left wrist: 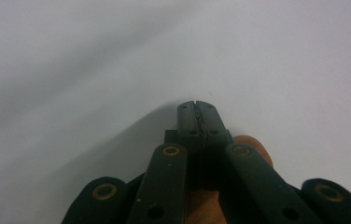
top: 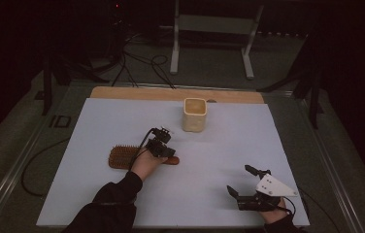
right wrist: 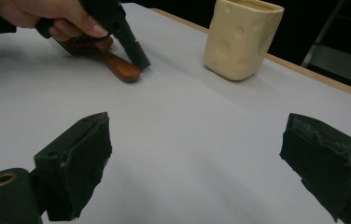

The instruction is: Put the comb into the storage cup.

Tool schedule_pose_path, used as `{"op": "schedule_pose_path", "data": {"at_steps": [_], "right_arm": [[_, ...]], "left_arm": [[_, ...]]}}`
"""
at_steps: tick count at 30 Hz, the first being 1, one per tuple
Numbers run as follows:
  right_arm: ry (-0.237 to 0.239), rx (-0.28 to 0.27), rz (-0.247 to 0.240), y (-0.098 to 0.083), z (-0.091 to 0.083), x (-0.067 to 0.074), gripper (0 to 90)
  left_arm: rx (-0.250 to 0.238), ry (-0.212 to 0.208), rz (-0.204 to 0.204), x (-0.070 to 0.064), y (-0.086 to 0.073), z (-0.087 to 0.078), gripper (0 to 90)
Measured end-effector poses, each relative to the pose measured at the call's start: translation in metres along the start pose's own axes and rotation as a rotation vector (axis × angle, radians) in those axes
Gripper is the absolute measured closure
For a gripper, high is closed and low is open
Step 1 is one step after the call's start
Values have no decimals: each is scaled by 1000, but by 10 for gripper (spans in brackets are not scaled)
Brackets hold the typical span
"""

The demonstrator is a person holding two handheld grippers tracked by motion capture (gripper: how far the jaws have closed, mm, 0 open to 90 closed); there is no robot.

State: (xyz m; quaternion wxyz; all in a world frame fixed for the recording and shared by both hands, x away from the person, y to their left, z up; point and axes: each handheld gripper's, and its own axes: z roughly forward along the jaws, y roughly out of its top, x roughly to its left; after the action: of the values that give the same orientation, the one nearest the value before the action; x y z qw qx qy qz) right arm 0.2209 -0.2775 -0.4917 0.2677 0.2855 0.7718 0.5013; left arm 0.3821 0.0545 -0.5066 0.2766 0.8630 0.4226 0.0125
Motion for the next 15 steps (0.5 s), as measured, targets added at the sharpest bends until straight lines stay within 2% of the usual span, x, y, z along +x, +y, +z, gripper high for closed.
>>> {"op": "schedule_pose_path", "data": {"at_steps": [2, 10, 15], "right_arm": [[0, 0, 1, 0, 0, 0, 82], [-2, -6, 8, 0, -1, 0, 83], [-3, -4, 7, 1, -1, 0, 82]], "left_arm": [[6, 6, 19, -3, -3, -2, 900], [24, -19, 41, -9, -16, -8, 900], [38, -12, 69, -13, -26, -15, 900]]}}
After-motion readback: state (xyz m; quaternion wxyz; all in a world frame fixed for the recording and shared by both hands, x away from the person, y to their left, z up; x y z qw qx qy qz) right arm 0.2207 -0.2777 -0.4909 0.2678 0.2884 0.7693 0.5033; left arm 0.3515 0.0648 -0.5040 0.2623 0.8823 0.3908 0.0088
